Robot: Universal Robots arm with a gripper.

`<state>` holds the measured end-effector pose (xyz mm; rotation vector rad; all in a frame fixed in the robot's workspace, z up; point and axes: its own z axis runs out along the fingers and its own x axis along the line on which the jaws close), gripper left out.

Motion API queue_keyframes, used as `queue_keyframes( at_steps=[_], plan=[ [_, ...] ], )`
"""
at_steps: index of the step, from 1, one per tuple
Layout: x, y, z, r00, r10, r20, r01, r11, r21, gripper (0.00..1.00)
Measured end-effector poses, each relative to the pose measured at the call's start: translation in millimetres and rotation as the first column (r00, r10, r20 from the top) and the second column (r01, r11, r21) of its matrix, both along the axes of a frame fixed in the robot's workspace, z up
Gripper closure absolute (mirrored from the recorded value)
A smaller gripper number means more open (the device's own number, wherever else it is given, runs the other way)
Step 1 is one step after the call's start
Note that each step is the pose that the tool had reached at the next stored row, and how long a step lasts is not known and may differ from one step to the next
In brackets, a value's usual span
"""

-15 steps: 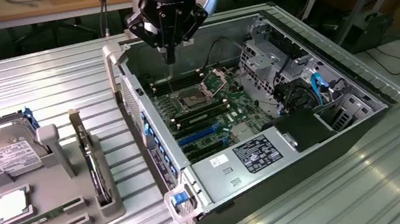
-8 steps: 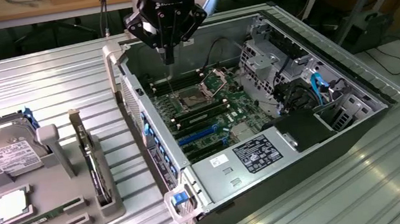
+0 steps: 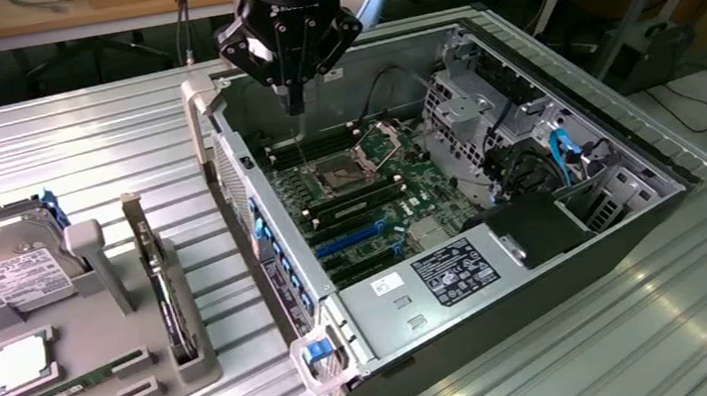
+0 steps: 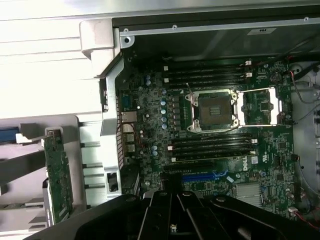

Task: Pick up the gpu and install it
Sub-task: 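Reach for the gpu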

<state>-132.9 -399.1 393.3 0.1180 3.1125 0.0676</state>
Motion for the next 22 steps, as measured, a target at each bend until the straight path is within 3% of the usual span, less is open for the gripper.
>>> queue_keyframes(
  at_steps=[22],
  plan=[
    [-9.5, -0.6, 0.0, 1.0000, 0.000, 0.0000, 0.000, 1.0000, 0.0000, 0.89]
  ],
)
